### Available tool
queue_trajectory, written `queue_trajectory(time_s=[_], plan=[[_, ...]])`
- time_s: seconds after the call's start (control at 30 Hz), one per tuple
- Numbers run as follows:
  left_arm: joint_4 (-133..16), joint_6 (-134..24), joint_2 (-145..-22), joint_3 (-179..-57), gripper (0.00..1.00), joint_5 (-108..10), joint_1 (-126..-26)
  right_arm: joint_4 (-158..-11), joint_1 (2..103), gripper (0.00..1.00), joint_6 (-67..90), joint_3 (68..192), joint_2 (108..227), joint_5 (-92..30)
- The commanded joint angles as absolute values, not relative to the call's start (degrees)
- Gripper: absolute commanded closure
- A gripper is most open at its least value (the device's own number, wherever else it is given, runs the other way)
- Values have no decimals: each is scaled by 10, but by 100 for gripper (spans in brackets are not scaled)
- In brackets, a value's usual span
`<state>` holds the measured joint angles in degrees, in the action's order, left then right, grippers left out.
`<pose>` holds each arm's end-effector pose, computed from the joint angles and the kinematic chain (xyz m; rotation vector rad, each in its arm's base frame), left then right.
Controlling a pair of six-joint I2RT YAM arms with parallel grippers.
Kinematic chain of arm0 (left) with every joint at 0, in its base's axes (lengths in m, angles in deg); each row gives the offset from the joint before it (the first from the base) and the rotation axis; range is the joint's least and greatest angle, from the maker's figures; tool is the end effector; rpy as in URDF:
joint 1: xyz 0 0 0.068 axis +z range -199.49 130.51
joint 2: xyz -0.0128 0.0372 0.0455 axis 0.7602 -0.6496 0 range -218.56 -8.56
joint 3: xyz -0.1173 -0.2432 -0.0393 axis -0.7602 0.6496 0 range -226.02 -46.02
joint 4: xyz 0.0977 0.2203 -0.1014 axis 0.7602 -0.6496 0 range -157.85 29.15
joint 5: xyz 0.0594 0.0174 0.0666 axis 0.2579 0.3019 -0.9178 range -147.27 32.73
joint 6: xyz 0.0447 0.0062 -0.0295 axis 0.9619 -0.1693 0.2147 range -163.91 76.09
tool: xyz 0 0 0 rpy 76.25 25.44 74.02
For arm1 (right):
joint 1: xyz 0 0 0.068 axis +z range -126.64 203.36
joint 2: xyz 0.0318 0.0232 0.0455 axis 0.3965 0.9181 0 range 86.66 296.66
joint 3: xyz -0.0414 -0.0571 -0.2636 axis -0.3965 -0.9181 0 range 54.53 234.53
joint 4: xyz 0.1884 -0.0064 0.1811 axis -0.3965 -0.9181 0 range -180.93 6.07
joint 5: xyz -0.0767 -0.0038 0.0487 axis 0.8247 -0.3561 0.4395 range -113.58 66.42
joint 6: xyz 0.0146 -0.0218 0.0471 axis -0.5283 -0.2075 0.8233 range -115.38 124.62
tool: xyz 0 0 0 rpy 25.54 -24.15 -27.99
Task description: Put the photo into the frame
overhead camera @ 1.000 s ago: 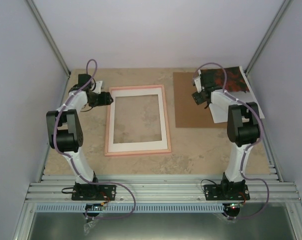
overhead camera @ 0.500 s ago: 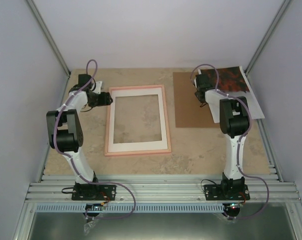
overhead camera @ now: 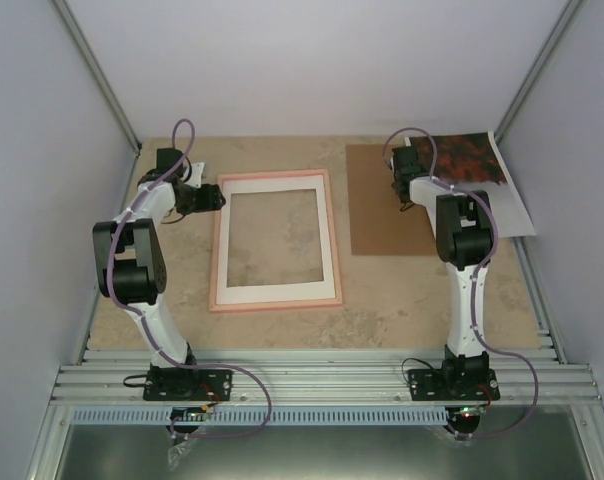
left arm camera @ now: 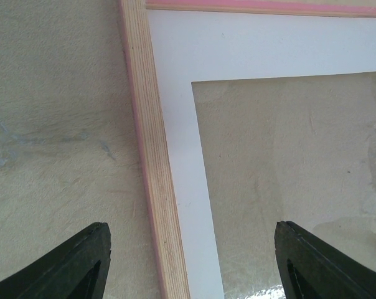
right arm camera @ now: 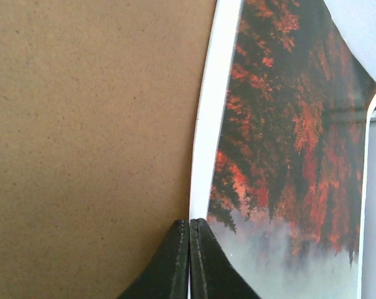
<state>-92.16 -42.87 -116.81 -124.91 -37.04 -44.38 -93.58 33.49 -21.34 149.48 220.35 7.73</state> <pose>0.3978 0.0233 0.2028 0.0289 2.5850 -0.4239 0.4958 0.0698 0.1199 -0.4971 2.3458 -0.7864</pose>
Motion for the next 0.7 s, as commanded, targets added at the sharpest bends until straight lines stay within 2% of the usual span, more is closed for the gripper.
queue_trajectory(time_s=[0.0, 0.2, 0.37, 0.5, 0.57, 0.67], plan=[[-920, -433, -1147, -1258, 26, -373, -441, -961, 323, 99, -212, 1503, 2218, 83], [-920, -433, -1140, -1258, 26, -374, -440, -970, 319, 99, -205, 1502, 2182, 68], [-920, -432, -1136, -1263, 24, -376, -441, -1018, 329, 99, -177, 1516, 2130, -8], [-916, -425, -1125, -1271, 13, -378, -441, -1061, 349, 99, -164, 1523, 2080, -101], [-915, -422, -1119, -1275, 2, -377, -441, -1084, 356, 99, -160, 1530, 2057, -135], [-916, -419, -1114, -1283, 1, -375, -441, -1124, 358, 100, -147, 1550, 2032, -190]])
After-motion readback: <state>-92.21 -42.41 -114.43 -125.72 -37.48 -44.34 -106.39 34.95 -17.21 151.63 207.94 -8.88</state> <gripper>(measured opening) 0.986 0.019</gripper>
